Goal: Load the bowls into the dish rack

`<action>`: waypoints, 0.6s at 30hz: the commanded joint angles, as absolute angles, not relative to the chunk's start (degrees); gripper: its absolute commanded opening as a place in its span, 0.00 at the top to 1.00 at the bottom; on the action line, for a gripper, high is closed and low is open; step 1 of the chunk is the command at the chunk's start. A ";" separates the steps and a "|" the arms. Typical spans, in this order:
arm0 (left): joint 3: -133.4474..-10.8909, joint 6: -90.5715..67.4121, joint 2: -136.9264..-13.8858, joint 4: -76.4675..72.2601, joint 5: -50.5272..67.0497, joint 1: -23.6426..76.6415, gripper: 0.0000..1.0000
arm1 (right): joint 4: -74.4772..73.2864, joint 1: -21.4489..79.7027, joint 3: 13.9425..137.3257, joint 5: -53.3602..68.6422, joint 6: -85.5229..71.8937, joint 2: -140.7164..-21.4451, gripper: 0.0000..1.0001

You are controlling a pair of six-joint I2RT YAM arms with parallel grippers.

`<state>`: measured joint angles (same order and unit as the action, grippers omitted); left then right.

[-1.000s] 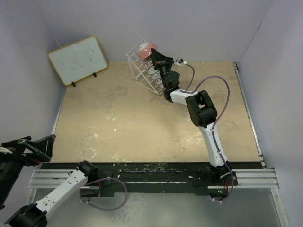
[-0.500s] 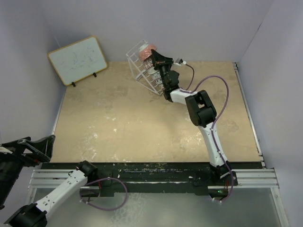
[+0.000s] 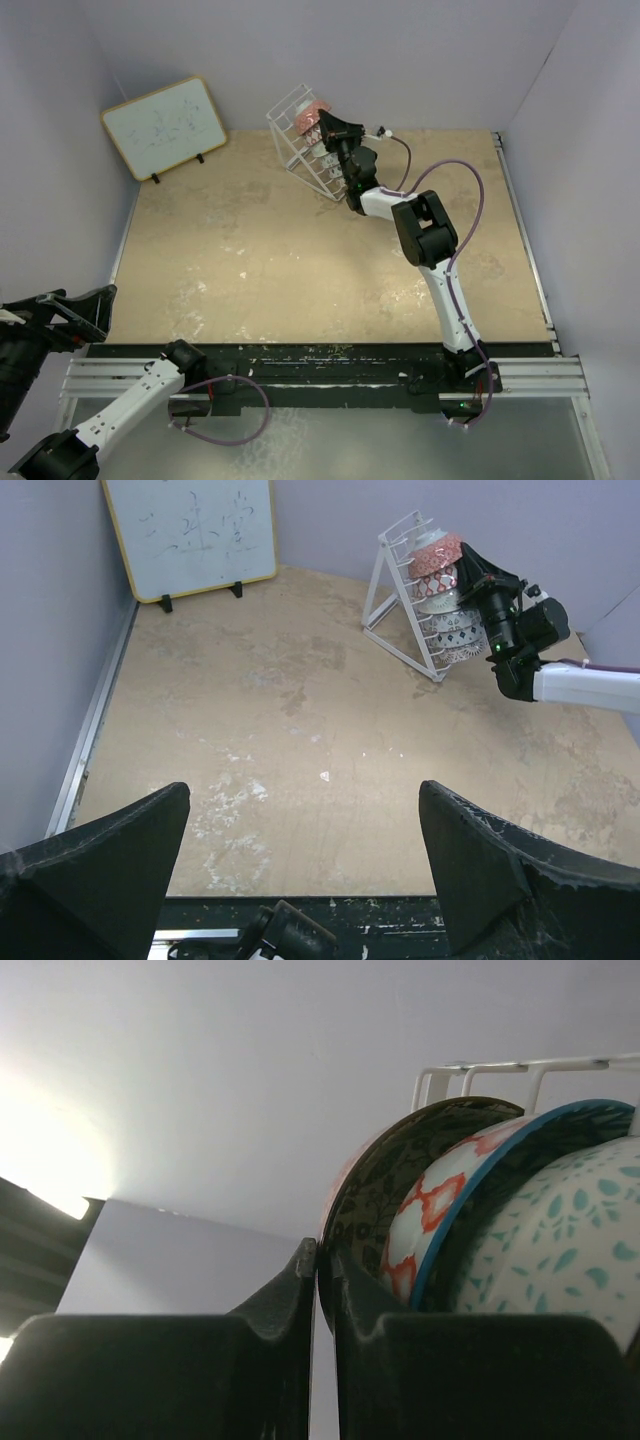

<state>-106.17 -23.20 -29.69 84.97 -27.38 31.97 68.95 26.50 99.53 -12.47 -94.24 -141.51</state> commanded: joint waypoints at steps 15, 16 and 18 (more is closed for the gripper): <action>-106.00 -23.82 -29.53 83.34 -27.69 32.33 0.01 | 65.55 26.28 97.12 -15.59 -91.89 -132.84 0.59; -105.94 -23.82 -29.51 83.28 -27.66 32.31 0.01 | 64.67 26.28 96.66 -15.67 -91.93 -132.40 0.59; -106.07 -23.81 -29.61 83.23 -27.61 32.34 0.01 | 63.09 26.26 95.75 -15.89 -91.98 -131.31 0.58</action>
<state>-106.13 -23.42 -29.69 84.95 -27.38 32.01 63.51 26.50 96.75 -13.65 -92.51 -137.27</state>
